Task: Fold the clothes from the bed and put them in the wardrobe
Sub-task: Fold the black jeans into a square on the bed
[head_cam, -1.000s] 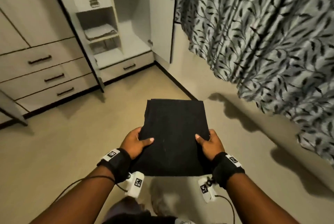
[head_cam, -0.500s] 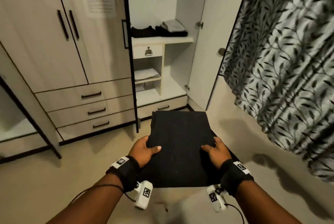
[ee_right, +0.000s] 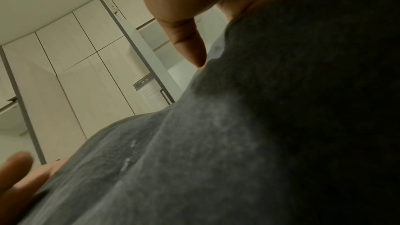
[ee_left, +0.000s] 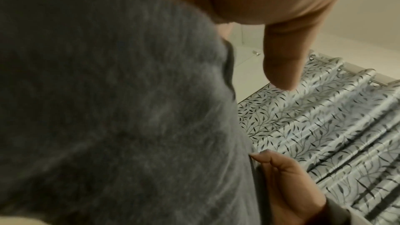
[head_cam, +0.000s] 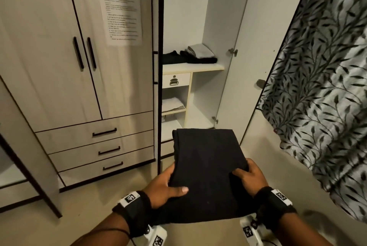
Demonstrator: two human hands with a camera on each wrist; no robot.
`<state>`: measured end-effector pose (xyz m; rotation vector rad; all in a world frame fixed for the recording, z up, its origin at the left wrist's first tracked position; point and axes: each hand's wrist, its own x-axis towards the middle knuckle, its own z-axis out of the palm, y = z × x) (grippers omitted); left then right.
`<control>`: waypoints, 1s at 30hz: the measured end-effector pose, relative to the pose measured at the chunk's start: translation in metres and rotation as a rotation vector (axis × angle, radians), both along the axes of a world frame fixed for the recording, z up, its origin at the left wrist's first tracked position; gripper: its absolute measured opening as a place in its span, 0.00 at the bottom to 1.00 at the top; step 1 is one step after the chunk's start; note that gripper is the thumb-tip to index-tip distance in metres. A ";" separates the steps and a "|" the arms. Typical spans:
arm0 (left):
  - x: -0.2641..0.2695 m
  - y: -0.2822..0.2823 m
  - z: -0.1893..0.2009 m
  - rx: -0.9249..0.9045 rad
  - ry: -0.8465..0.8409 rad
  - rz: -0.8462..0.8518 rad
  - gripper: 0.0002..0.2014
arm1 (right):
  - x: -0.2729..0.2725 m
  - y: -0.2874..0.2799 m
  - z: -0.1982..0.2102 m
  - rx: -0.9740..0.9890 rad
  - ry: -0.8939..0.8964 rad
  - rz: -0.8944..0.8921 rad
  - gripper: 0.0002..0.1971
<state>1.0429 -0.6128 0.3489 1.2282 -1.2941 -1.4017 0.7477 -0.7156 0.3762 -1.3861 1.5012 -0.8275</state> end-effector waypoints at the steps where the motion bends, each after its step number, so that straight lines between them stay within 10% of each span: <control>1: 0.001 -0.008 -0.003 0.010 -0.017 -0.040 0.48 | 0.002 -0.012 0.000 -0.011 0.010 -0.009 0.14; 30: -0.013 -0.582 -0.018 -0.007 -0.172 0.295 0.33 | 0.002 -0.592 -0.003 -0.114 0.064 0.273 0.20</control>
